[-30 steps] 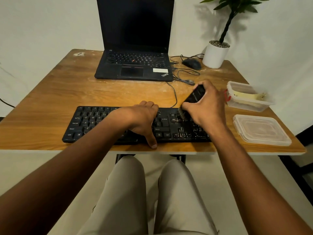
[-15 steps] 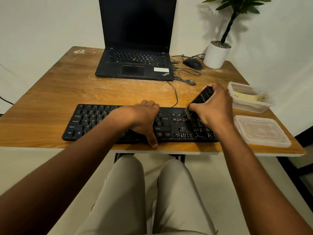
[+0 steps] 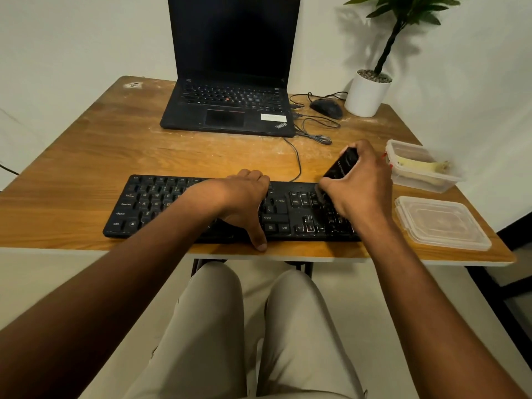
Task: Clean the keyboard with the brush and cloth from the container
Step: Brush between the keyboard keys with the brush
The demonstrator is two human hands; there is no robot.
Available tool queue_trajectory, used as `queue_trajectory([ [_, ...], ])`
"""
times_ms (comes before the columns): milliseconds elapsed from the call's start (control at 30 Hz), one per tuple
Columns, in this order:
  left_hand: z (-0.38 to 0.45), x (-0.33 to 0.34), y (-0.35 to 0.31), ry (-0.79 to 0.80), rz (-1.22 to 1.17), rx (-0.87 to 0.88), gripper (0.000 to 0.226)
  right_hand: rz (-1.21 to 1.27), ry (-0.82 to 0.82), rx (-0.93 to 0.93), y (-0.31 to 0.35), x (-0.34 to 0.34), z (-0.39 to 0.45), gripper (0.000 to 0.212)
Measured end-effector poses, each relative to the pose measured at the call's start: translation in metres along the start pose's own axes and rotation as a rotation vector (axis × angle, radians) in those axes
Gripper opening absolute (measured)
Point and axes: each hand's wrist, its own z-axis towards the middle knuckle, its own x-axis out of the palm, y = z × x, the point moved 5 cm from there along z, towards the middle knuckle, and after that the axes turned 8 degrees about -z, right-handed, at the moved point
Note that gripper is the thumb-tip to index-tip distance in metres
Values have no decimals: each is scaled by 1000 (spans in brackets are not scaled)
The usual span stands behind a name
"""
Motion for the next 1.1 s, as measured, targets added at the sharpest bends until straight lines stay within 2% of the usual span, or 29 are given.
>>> queue_trajectory([
  [167, 1, 0, 0, -4, -6, -6, 131, 212, 152, 0, 23, 28, -13, 53],
  [433, 2, 1, 2, -2, -2, 0, 135, 17, 59, -60, -4, 1, -1, 56],
  [600, 2, 1, 3, -6, -1, -2, 134, 168, 50, -235, 18, 2, 4, 61],
  [733, 2, 1, 2, -3, 9, -4, 135, 43, 207, -465, 28, 18, -8, 58],
  [900, 4, 1, 3, -2, 10, 7, 132, -70, 321, -652, 20, 11, -34, 53],
  [1033, 5, 2, 4, -11, 7, 16, 131, 40, 443, -558, 18, -7, -31, 59],
  [1100, 3, 2, 4, -11, 6, 19, 132, 101, 373, -493, 21, -15, -18, 61],
])
